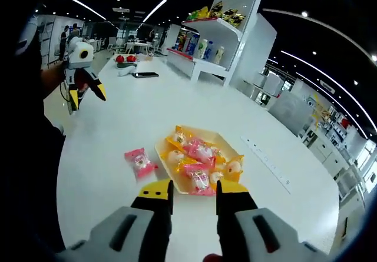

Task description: Pick up the marshmallows scattered on the table and place them into the bowl on the table

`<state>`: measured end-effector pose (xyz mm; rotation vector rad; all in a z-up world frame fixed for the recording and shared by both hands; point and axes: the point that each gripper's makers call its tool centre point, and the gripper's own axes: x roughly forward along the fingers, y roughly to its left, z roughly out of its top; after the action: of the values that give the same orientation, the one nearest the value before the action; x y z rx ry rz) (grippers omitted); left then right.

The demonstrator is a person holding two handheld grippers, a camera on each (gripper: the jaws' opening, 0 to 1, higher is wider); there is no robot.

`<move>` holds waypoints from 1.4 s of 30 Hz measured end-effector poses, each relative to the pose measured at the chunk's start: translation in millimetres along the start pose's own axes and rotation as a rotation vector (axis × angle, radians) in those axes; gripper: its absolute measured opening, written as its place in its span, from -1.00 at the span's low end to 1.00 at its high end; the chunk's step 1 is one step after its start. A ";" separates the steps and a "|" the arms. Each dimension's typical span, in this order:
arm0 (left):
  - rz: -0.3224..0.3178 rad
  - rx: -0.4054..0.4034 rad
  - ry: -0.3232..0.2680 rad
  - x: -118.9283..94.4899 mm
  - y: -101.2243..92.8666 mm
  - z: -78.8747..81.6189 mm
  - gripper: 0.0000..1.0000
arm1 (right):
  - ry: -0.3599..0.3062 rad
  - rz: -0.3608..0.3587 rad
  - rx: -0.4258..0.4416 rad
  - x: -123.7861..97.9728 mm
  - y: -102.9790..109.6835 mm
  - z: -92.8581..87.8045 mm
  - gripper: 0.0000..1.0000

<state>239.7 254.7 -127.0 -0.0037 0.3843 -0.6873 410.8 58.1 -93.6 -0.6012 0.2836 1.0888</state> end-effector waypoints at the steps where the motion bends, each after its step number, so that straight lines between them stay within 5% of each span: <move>1: -0.002 0.001 0.000 0.4 -0.3 0.1 -0.03 | -0.005 -0.006 0.005 -1.6 -1.1 0.1 -0.41; 42: 0.010 0.012 -0.034 7.6 8.2 16.8 -0.03 | -0.194 -0.207 0.196 -70.6 13.9 8.7 -0.41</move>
<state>255.9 254.3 -115.0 -0.0015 0.3476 -0.6792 366.2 15.3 -55.8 -0.3385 0.1531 0.8996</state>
